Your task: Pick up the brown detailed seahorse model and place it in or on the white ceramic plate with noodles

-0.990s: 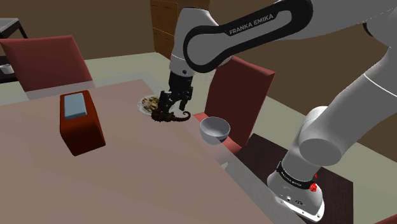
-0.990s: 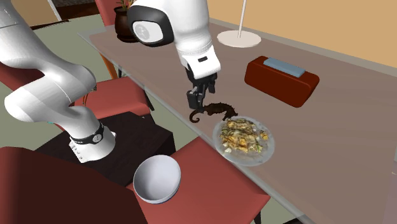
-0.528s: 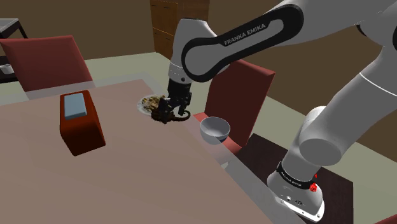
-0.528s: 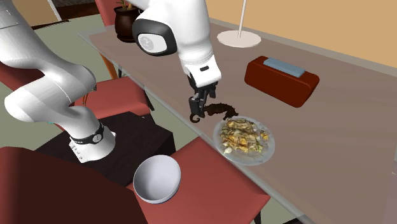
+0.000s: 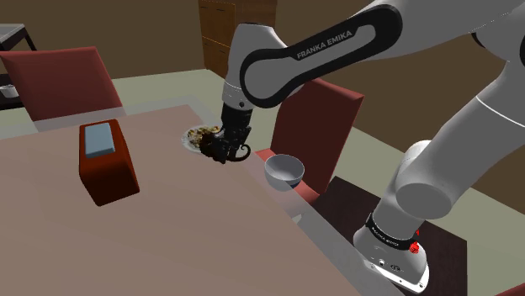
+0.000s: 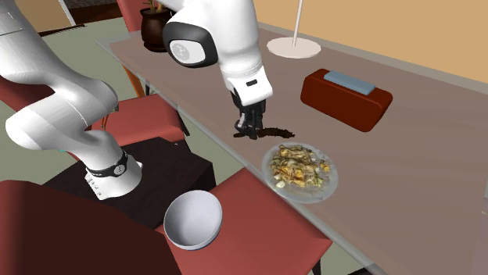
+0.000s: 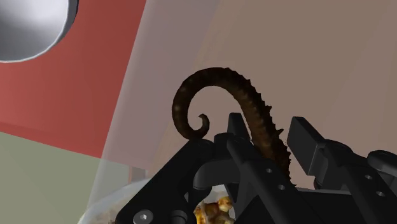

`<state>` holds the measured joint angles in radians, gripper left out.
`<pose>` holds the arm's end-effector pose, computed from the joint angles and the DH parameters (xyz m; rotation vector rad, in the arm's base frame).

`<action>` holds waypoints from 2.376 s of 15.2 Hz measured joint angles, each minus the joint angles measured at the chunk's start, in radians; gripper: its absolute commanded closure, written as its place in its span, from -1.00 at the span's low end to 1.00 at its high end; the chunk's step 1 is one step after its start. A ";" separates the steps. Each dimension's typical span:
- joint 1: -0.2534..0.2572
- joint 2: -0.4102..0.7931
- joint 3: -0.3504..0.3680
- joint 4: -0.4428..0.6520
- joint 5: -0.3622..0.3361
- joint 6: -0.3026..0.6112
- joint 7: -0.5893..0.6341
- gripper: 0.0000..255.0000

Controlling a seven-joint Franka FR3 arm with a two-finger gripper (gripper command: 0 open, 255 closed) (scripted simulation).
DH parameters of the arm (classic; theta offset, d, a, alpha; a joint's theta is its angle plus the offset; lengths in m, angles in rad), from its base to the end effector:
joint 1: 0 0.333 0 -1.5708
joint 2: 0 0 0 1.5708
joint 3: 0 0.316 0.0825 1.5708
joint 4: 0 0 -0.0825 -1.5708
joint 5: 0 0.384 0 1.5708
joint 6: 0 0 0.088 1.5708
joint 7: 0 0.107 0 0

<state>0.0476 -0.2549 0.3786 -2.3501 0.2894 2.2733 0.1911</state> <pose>0.4341 0.2100 0.4404 -2.9495 -0.0920 -0.1730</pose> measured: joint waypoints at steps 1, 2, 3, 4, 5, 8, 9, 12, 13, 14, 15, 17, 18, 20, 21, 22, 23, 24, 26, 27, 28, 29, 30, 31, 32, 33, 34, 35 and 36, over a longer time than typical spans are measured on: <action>0.000 0.001 0.000 0.001 0.000 0.000 0.000 1.00; 0.000 0.001 0.000 0.001 -0.001 0.000 0.000 1.00; 0.000 0.002 0.000 0.002 -0.001 0.000 0.000 1.00; 0.000 0.003 0.000 0.002 -0.001 0.000 0.000 1.00; -0.001 0.004 0.000 0.003 -0.001 0.000 0.000 1.00; -0.001 -0.006 -0.002 0.007 0.000 -0.016 0.002 1.00; -0.001 -0.009 -0.003 0.014 -0.001 -0.026 0.003 1.00; -0.003 -0.027 -0.009 0.039 -0.003 -0.069 0.006 1.00; -0.004 -0.031 -0.011 0.048 -0.004 -0.082 0.007 1.00; -0.005 -0.036 -0.014 0.058 -0.005 -0.098 0.007 1.00; -0.005 -0.037 -0.014 0.068 -0.007 -0.108 0.010 1.00; -0.007 -0.046 -0.019 0.086 -0.008 -0.135 0.011 1.00; -0.007 -0.050 -0.020 0.098 -0.009 -0.150 0.013 1.00; -0.008 -0.054 -0.022 0.123 -0.013 -0.179 0.019 1.00; -0.009 -0.057 -0.023 0.132 -0.014 -0.192 0.020 1.00; -0.009 -0.059 -0.024 0.144 -0.015 -0.206 0.024 1.00; -0.009 -0.063 -0.026 0.156 -0.016 -0.221 0.024 1.00; -0.009 -0.067 -0.027 0.164 -0.016 -0.233 0.026 1.00; -0.021 -0.028 -0.033 0.212 -0.031 -0.245 0.020 1.00; -0.028 -0.003 -0.038 0.230 -0.039 -0.241 0.012 1.00; -0.036 0.031 -0.042 0.268 -0.051 -0.247 0.006 1.00; -0.044 0.067 -0.047 0.303 -0.063 -0.250 0.000 1.00; -0.052 0.098 -0.052 0.344 -0.074 -0.262 -0.005 1.00; -0.057 0.126 -0.055 0.382 -0.084 -0.274 -0.008 1.00; -0.062 0.166 -0.058 0.430 -0.098 -0.285 -0.009 1.00; -0.070 0.200 -0.065 0.468 -0.108 -0.291 -0.019 1.00; -0.074 0.232 -0.068 0.510 -0.119 -0.304 -0.020 1.00; -0.076 0.246 -0.070 0.520 -0.123 -0.301 -0.024 1.00; -0.077 0.253 -0.071 0.519 -0.124 -0.293 -0.027 1.00</action>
<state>-0.0294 -0.0018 0.3077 -1.8310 0.1650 1.9799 0.1646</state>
